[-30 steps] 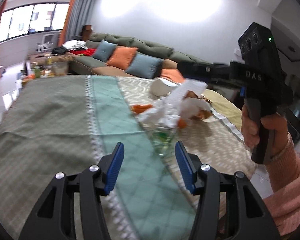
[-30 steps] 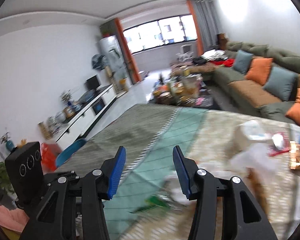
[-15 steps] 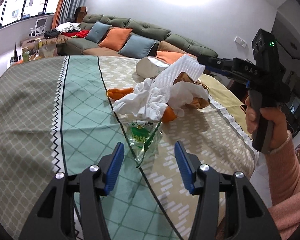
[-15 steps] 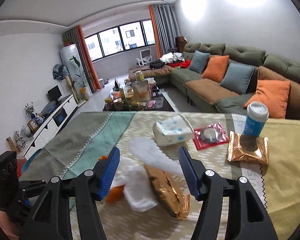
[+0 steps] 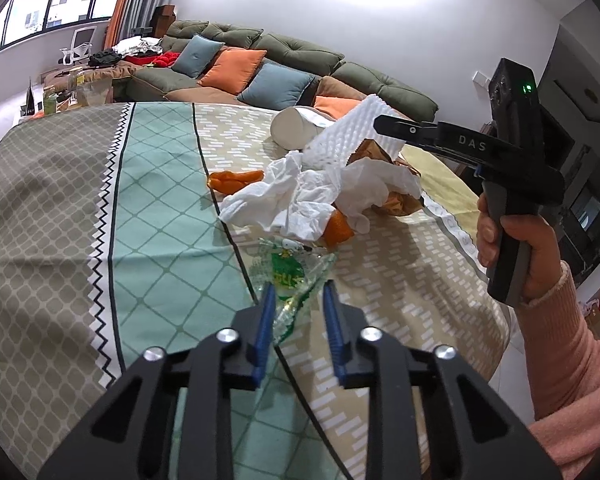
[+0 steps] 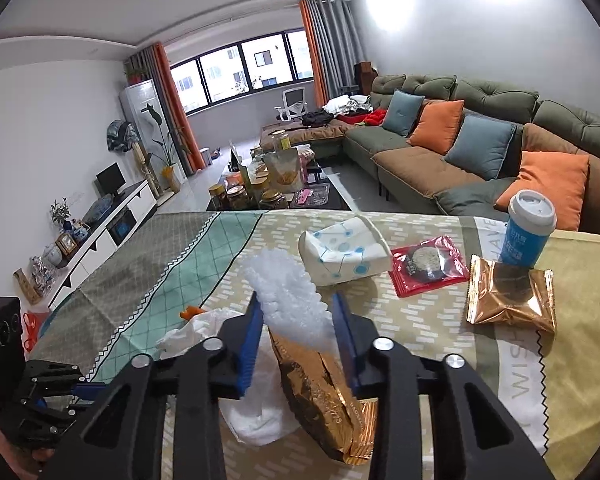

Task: Collect trash
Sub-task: 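Move both tools back over the table toward the remaining trash, then grasp a green-labelled bottle with the left tool while the right tool grasps a foam net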

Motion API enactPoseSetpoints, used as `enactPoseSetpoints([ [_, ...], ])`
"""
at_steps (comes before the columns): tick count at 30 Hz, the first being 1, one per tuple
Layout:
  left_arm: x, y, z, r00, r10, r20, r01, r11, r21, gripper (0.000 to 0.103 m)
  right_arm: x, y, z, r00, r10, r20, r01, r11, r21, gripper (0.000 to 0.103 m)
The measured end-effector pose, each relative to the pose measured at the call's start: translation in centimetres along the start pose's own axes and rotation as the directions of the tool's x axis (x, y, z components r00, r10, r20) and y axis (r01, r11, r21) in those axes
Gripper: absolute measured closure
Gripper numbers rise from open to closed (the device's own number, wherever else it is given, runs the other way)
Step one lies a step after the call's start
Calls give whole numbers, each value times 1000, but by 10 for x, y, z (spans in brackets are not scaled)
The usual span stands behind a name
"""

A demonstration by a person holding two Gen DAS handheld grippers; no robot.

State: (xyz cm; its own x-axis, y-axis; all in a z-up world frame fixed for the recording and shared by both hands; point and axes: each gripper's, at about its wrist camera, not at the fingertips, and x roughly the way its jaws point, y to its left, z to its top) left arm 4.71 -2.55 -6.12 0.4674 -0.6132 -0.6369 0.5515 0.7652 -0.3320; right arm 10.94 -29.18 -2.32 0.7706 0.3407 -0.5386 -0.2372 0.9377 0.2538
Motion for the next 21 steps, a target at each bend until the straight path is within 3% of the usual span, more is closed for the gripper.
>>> enactPoseSetpoints([
  [11,-16,1,0,999,14,49,-14,1000,-2,91,-31,9,20,995,1,104,1,1000,-15,83],
  [21,-51,11,-2,991,66,118,-63,998,-25,93,-52,50,31,977,122,174,-111,991,-72,83],
])
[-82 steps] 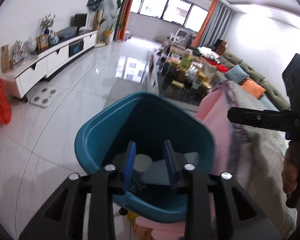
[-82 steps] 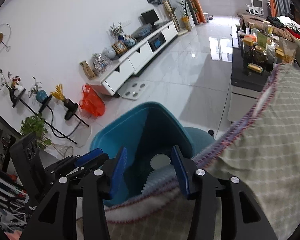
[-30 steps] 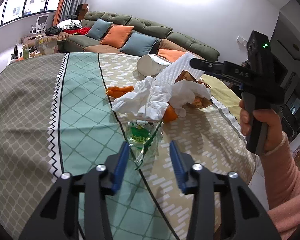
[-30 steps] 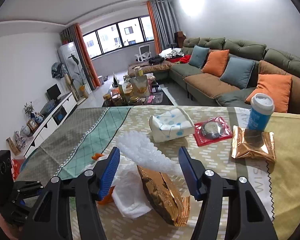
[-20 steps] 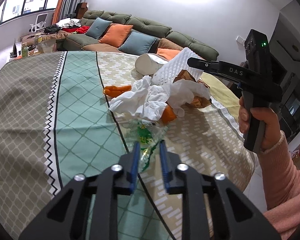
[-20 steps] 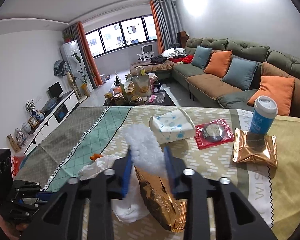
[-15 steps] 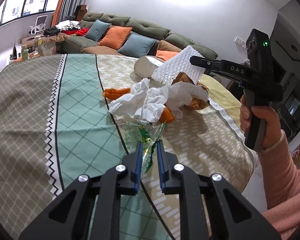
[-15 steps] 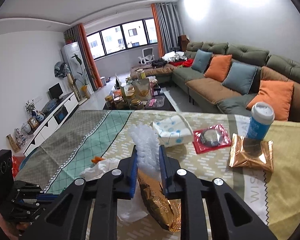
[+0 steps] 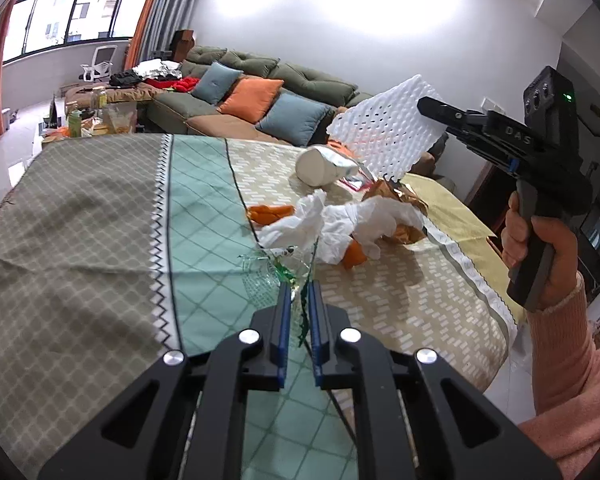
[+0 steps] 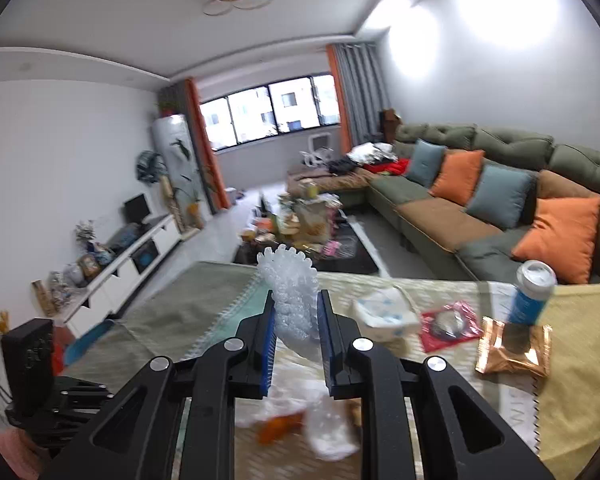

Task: Collect trash
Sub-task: 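Grasp a green-labelled bottle with the left tool while the right tool grasps a foam net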

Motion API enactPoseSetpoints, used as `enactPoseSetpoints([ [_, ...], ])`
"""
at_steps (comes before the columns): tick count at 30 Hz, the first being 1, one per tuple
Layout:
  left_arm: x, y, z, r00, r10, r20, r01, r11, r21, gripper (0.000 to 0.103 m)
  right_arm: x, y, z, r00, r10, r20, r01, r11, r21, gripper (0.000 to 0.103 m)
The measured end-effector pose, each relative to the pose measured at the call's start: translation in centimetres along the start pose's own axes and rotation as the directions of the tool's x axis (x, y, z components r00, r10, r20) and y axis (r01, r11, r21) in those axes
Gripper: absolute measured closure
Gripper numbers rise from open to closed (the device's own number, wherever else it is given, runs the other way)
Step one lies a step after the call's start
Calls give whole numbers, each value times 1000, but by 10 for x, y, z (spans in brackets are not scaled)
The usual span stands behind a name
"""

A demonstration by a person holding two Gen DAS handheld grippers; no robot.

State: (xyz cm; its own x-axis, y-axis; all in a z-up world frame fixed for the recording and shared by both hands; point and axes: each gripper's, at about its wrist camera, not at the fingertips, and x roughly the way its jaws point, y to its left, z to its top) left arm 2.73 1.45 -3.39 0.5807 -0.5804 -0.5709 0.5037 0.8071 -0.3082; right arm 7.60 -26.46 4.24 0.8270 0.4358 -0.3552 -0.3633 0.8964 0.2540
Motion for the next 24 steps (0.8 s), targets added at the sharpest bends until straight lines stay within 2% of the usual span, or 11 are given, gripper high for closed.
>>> enactPoseSetpoints([
  [5,-18,9,1,999,27,37,-26,1000,-16,93,9,23,-2,995,99,-13,-99,995,-2,83],
  [11,-35,18,0,996,71,62,-68,997,-35,93,30,43,-12,978,200,-57,-200,980,16,83],
  [20,-52,35,-4,990,115,79,-109,991,-73,93,54,73,-21,950,290,-115,-289,957,25,83],
  [24,-63,42,-6,986,139,90,-131,988,-86,93,65,84,-24,931,339,-137,-336,941,40,83],
])
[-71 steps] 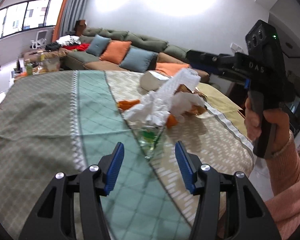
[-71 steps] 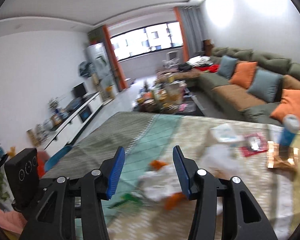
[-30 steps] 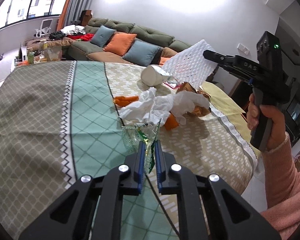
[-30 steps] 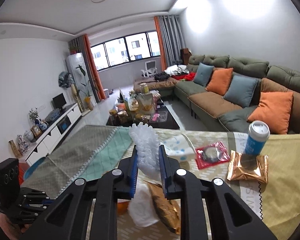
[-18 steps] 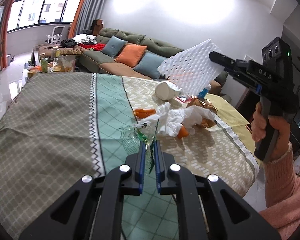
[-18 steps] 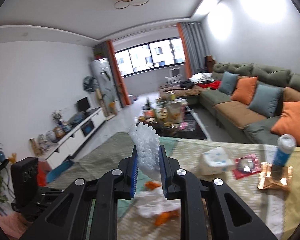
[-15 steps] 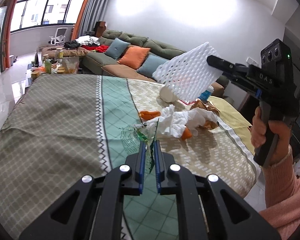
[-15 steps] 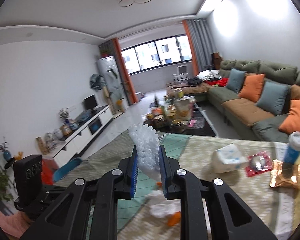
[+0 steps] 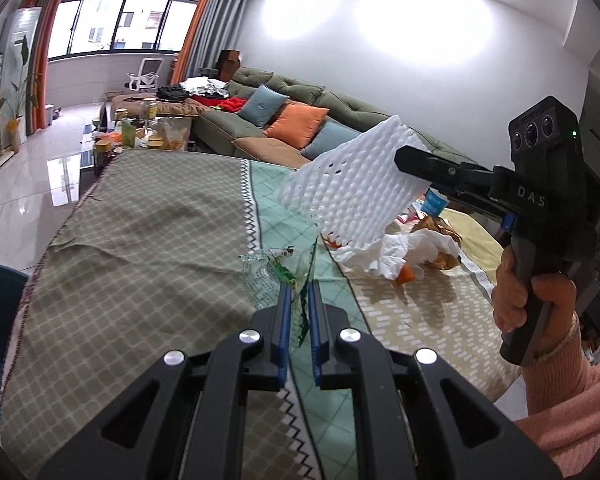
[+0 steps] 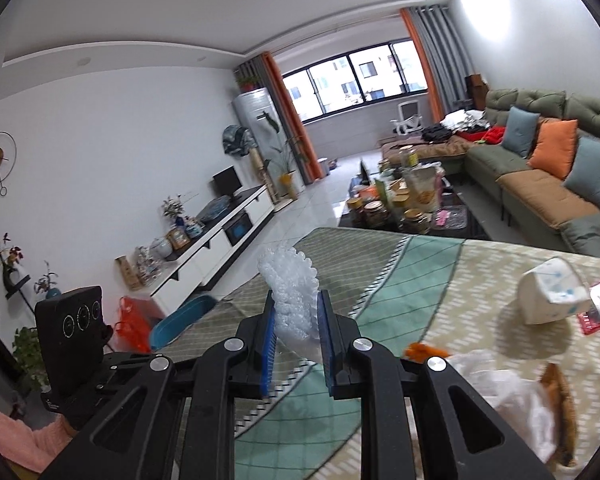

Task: Collect trash
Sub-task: 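Grasp a green-labelled bottle with the left tool while the right tool grasps a foam net, then carry the bottle and foam net over the teal bin with both tools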

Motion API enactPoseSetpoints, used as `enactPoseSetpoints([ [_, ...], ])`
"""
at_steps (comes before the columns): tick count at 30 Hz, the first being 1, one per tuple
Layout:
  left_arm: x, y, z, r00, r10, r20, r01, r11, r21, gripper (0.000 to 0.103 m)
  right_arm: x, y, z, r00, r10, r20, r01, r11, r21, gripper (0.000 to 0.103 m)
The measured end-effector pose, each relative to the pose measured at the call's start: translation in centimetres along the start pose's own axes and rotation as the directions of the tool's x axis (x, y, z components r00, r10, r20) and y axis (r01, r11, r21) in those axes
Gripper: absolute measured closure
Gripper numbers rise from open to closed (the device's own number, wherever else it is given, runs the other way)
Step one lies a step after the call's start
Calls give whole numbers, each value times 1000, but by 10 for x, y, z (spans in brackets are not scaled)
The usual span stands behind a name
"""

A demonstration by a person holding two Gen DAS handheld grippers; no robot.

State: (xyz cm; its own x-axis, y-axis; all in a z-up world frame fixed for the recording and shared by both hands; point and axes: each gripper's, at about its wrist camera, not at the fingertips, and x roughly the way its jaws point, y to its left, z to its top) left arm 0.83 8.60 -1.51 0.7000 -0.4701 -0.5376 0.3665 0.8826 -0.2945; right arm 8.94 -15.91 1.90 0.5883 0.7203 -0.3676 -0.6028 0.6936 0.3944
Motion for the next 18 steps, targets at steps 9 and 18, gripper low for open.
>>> enactPoseSetpoints([
  [9,-30,32,-1,996,86,33,-85,996,-36,93,39,30,2,994,91,-56,-93,995,-25,83],
  [18,-63,70,-1,981,183,72,-176,980,-94,93,85,66,8,977,182,-112,-189,980,-56,83],
])
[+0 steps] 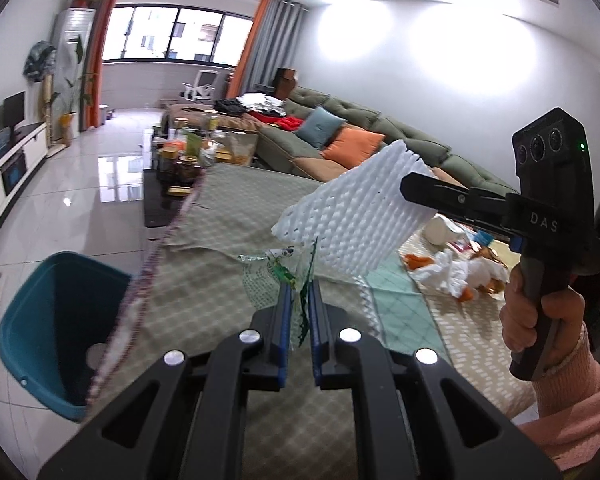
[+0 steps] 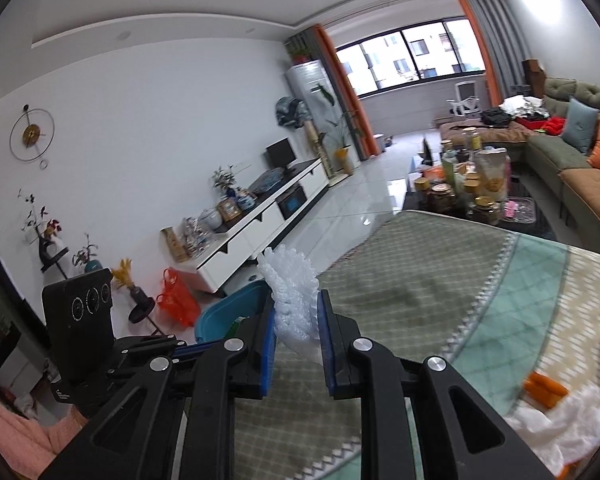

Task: Collect trash
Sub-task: 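Carry the bottle and foam net over the teal bin with both tools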

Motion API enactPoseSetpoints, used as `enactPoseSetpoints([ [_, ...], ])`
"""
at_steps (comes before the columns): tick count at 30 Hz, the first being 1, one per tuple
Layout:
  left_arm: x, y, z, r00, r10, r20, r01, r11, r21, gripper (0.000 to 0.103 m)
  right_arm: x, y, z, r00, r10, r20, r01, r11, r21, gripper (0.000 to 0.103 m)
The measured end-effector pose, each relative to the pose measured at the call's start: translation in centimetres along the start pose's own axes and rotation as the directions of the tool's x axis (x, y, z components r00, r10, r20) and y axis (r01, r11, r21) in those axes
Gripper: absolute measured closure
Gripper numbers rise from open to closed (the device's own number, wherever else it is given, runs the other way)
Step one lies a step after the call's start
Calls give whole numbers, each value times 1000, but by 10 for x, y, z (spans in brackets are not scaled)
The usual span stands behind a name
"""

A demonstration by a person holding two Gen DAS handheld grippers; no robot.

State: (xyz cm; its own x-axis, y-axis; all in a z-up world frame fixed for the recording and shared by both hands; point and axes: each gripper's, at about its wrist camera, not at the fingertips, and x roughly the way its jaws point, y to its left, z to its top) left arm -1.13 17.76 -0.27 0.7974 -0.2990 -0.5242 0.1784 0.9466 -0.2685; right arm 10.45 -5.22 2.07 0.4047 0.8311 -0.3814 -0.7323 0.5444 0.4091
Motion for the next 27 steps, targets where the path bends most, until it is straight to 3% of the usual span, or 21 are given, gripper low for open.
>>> enactPoseSetpoints([
  [17,-37,73,1,981,189,42,-184,977,-109,93,89,36,17,990,114,-80,-116,993,-26,83],
  [27,-44,112,-6,968,249,24,-241,954,-176,93,129,56,20,981,155,-115,-159,987,-24,83],
])
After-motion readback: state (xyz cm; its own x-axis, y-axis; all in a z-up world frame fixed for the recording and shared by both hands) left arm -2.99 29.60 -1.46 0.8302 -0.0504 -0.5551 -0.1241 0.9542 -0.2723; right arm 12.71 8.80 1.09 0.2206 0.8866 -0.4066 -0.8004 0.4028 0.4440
